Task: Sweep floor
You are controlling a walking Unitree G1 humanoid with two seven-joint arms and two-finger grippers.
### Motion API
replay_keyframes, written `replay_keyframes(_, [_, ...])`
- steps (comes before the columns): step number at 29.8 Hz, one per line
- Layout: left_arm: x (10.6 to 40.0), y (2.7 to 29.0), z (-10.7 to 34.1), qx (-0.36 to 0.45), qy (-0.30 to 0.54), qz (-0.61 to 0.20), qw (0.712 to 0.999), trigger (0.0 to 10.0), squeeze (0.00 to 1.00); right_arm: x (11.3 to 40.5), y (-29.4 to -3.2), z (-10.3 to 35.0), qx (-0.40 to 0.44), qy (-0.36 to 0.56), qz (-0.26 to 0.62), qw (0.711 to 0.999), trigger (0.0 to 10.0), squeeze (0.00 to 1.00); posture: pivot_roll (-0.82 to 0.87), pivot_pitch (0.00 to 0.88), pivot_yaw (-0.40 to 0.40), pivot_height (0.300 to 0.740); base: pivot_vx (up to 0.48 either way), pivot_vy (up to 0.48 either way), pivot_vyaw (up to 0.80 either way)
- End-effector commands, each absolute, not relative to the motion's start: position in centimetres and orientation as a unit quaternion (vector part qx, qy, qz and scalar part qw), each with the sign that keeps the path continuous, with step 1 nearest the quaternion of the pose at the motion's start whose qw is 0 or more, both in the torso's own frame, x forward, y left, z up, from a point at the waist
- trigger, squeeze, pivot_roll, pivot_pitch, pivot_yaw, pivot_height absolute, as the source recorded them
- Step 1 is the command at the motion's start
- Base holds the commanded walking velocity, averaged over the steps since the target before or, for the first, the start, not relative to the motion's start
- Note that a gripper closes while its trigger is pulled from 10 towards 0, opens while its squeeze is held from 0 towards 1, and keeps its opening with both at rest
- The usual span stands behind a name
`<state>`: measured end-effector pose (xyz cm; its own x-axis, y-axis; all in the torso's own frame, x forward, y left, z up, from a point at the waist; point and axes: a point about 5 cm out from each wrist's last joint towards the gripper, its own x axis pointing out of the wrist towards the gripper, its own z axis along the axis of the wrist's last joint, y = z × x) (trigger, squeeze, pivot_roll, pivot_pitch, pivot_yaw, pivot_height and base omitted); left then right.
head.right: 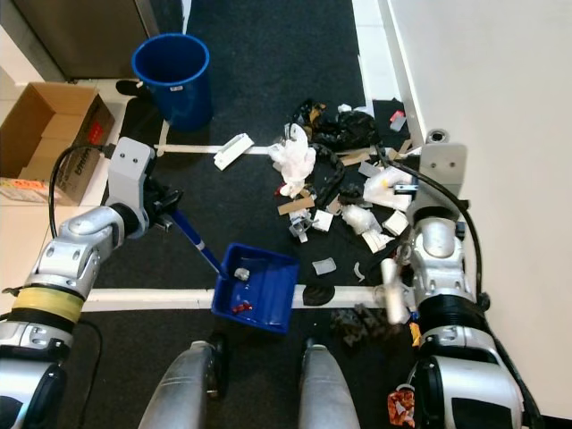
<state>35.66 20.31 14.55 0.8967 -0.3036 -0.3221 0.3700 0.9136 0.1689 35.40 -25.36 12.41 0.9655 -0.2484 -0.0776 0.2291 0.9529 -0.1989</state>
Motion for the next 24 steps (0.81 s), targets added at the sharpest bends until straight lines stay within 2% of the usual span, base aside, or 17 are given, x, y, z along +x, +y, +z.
replay_keyframes(1, [35.6, 22.0, 15.1, 0.142, 0.145, -0.149, 0.968, 10.0, 0.00, 34.9, -25.5, 11.0, -0.092, 0.084, -0.121, 0.985, 10.0, 0.00, 0.01, 0.235, 0.016, 0.740, 0.000, 0.000, 0.00])
replay_keyframes(5, [35.4, 21.9, 14.6, 0.146, 0.155, -0.156, 0.964, 10.0, 0.00, 34.9, -24.9, 10.4, -0.079, 0.096, -0.117, 0.985, 10.0, 0.00, 0.01, 0.239, 0.010, 0.740, 0.000, 0.000, 0.00])
replay_keyframes(6, [35.1, 21.5, 13.7, 0.145, 0.168, -0.159, 0.962, 10.0, 0.00, 35.0, -24.2, 10.0, -0.042, 0.100, -0.119, 0.987, 10.0, 0.00, 0.01, 0.239, 0.008, 0.740, 0.000, 0.000, 0.00])
replay_keyframes(8, [35.0, 21.3, 13.3, 0.145, 0.173, -0.162, 0.961, 10.0, 0.00, 35.0, -23.9, 9.8, -0.022, 0.102, -0.120, 0.987, 10.0, 0.00, 0.01, 0.239, 0.008, 0.740, 0.000, 0.000, 0.00])
replay_keyframes(13, [34.6, 20.7, 11.7, 0.133, 0.190, -0.155, 0.960, 10.0, 0.00, 35.5, -20.3, 9.7, 0.109, 0.079, -0.083, 0.987, 10.0, 0.00, 0.01, 0.235, 0.007, 0.740, 0.000, 0.000, 0.00])
replay_keyframes(14, [34.6, 20.7, 11.7, 0.133, 0.190, -0.155, 0.960, 10.0, 0.00, 35.5, -20.3, 9.7, 0.109, 0.079, -0.083, 0.987, 10.0, 0.00, 0.01, 0.235, 0.007, 0.740, 0.000, 0.000, 0.00])
replay_keyframes(21, [34.2, 21.0, 10.8, 0.114, 0.189, -0.116, 0.968, 10.0, 0.00, 35.8, -16.0, 10.0, 0.179, 0.075, -0.022, 0.981, 10.0, 0.00, 0.01, 0.226, 0.002, 0.740, 0.000, 0.000, 0.00])
replay_keyframes(24, [34.1, 21.0, 10.9, 0.110, 0.187, -0.113, 0.970, 10.0, 0.00, 35.9, -15.5, 10.2, 0.202, 0.073, -0.016, 0.976, 10.0, 0.00, 0.01, 0.225, 0.000, 0.740, 0.000, 0.000, 0.00])
